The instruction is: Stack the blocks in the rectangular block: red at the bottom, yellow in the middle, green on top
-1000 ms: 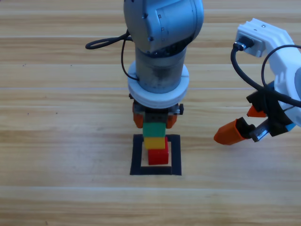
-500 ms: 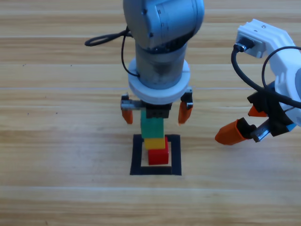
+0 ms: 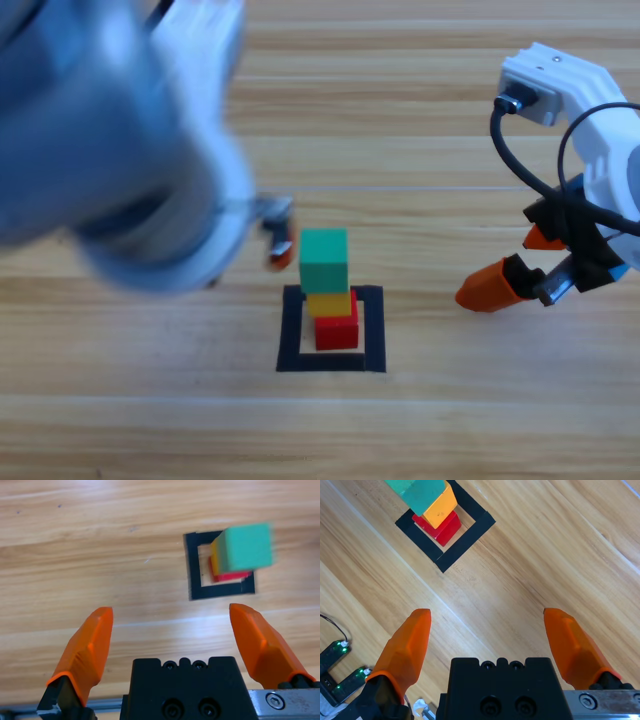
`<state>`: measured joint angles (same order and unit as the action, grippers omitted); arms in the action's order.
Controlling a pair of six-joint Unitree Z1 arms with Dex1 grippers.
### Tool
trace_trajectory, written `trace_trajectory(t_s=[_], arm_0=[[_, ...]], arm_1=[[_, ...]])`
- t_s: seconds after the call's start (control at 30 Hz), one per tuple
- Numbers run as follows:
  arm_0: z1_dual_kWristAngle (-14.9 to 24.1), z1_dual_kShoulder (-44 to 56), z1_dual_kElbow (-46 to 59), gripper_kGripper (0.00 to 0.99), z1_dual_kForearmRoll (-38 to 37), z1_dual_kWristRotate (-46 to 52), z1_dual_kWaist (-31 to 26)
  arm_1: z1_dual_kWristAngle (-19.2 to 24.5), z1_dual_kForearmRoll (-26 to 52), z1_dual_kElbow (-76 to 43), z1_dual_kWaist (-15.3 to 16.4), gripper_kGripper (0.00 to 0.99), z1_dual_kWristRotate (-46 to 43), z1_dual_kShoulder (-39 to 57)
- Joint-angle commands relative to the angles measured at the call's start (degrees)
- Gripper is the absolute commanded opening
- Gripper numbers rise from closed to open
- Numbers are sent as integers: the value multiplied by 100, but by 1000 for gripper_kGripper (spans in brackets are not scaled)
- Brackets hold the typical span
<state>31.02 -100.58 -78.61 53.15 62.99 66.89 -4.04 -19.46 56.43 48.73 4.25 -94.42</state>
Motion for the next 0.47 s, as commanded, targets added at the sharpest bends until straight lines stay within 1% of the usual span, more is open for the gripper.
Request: trace_trajectory(t_s=[0.03,0.47], arm_0=[[158,1304,1295,990,-700,-234,192],[194,1805,2121,990,-1245,-481,192]], arm_1=[[-44,56,-106,-83,985,-82,248],[-36,56,-115,-92,985,-91,239]])
